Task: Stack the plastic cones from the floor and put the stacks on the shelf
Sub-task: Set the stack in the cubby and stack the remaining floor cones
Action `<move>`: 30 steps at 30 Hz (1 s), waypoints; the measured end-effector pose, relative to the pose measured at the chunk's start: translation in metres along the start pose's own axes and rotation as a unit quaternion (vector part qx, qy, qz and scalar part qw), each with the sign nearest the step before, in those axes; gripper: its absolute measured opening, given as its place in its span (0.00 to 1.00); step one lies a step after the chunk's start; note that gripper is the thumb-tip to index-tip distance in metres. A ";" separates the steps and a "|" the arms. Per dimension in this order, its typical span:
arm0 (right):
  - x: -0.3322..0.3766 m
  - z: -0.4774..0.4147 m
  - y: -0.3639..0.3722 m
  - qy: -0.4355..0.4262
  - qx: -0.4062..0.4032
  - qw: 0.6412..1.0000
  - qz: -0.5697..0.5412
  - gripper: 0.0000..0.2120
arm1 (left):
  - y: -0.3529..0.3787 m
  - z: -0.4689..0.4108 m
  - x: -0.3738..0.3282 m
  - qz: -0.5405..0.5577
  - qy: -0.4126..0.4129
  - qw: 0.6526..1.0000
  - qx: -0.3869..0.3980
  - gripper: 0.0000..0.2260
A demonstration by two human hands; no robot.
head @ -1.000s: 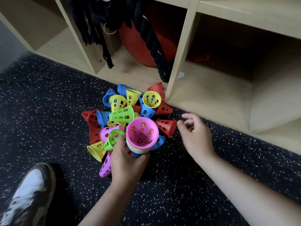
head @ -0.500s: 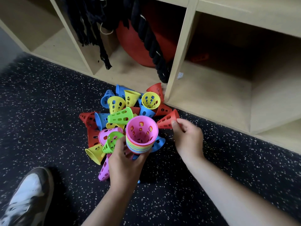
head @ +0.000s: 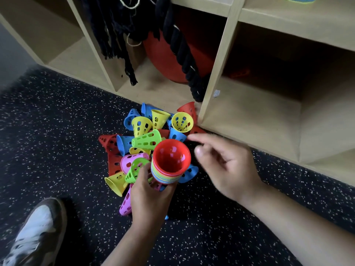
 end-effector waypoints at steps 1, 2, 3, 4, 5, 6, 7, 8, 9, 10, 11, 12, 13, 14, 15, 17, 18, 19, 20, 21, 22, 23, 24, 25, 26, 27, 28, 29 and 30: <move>-0.015 -0.004 -0.001 0.042 -0.035 0.998 0.009 0.10 | -0.001 -0.001 0.000 -0.001 -0.001 1.000 -0.005 0.24; -0.033 -0.009 0.000 0.088 -0.062 0.993 0.041 0.09 | -0.001 -0.001 -0.001 0.000 -0.002 1.000 -0.006 0.24; -0.054 -0.014 0.004 0.133 -0.069 0.985 0.087 0.10 | 0.000 -0.001 -0.001 0.002 -0.003 1.000 -0.005 0.23; -0.075 -0.020 0.011 0.175 -0.053 0.974 0.132 0.12 | 0.000 -0.001 -0.001 0.004 -0.002 1.000 -0.003 0.23; -0.094 -0.024 0.019 0.209 -0.024 0.963 0.168 0.15 | 0.001 -0.001 0.000 0.003 -0.002 1.000 -0.001 0.23; -0.109 -0.027 0.027 0.231 0.008 0.954 0.192 0.17 | 0.001 0.000 0.000 0.002 -0.003 1.000 0.001 0.22; -0.121 -0.030 0.035 0.237 0.034 0.949 0.205 0.19 | 0.002 0.000 0.000 0.000 -0.003 1.000 0.003 0.22; -0.130 -0.032 0.042 0.231 0.054 0.949 0.210 0.21 | 0.003 -0.001 0.000 -0.002 -0.004 1.000 0.005 0.23; -0.136 -0.034 0.049 0.218 0.067 0.950 0.214 0.21 | 0.003 -0.001 0.000 -0.001 -0.008 1.000 0.007 0.23; -0.140 -0.036 0.055 0.207 0.075 0.950 0.223 0.20 | 0.003 -0.001 0.000 0.000 -0.010 1.000 0.008 0.24; -0.144 -0.037 0.060 0.201 0.078 0.948 0.235 0.19 | 0.003 -0.002 0.001 0.000 -0.012 1.000 0.008 0.24; -0.147 -0.039 0.062 0.196 0.075 0.946 0.246 0.16 | 0.003 -0.002 0.001 0.002 -0.012 1.000 0.008 0.24; -0.149 -0.039 0.064 0.191 0.065 0.946 0.252 0.14 | 0.002 -0.003 0.002 0.003 -0.011 1.000 0.007 0.24; -0.149 -0.040 0.064 0.185 0.049 0.948 0.252 0.11 | 0.002 -0.003 0.003 0.002 -0.011 1.000 0.008 0.24; -0.147 -0.040 0.062 0.181 0.030 0.951 0.247 0.09 | 0.002 -0.004 0.003 0.000 -0.012 1.000 0.010 0.24; -0.136 -0.039 0.054 0.165 -0.015 0.958 0.234 0.07 | 0.002 -0.003 0.004 -0.005 -0.010 1.000 0.011 0.24; -0.127 -0.039 0.047 0.153 -0.043 0.961 0.225 0.06 | 0.002 -0.003 0.003 -0.007 -0.009 1.000 0.010 0.25; -0.116 -0.039 0.039 0.140 -0.069 0.964 0.213 0.05 | 0.002 -0.003 0.002 -0.008 -0.009 1.000 0.011 0.25; -0.102 -0.038 0.030 0.128 -0.090 0.968 0.198 0.05 | 0.002 -0.003 0.001 -0.007 -0.009 1.000 0.014 0.24; -0.086 -0.038 0.020 0.116 -0.103 0.971 0.180 0.04 | 0.002 -0.002 -0.001 -0.002 -0.010 1.000 0.019 0.24; -0.069 -0.038 0.010 0.103 -0.109 0.976 0.160 0.04 | 0.003 -0.001 -0.002 0.003 -0.010 1.000 0.024 0.24; -0.050 -0.037 0.000 0.089 -0.108 0.980 0.139 0.04 | 0.003 -0.001 -0.002 0.005 -0.010 1.000 0.027 0.24; -0.030 -0.036 -0.009 0.072 -0.103 0.985 0.118 0.04 | 0.003 0.000 -0.003 0.004 -0.008 1.000 0.027 0.24; -0.010 -0.035 -0.018 0.052 -0.095 0.989 0.101 0.04 | 0.003 0.000 -0.003 0.001 -0.006 1.000 0.025 0.24; 0.008 -0.033 -0.023 0.032 -0.084 0.992 0.090 0.04 | 0.003 0.001 -0.003 -0.001 -0.004 1.000 0.022 0.23; 0.023 -0.030 -0.027 0.015 -0.069 0.994 0.085 0.04 | 0.003 0.002 -0.004 0.000 -0.005 1.000 0.020 0.23; 0.034 -0.027 -0.027 0.000 -0.048 0.995 0.086 0.05 | 0.004 0.003 -0.006 0.006 -0.004 1.000 0.018 0.24; 0.041 -0.022 -0.025 -0.014 -0.018 0.996 0.091 0.05 | 0.005 0.004 -0.009 0.012 0.000 1.000 0.018 0.25; 0.046 -0.018 -0.021 -0.025 0.017 0.995 0.097 0.07 | 0.005 0.006 -0.011 0.016 0.006 1.000 0.017 0.26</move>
Point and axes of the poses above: each hand's wrist, its own z-axis away from the middle knuckle, its own y-axis out of the palm, x = y × z, the point moved 5 cm from there along -z, towards the middle knuckle, and after that the axes turned 7 degrees about -x, right-handed, at the moved point
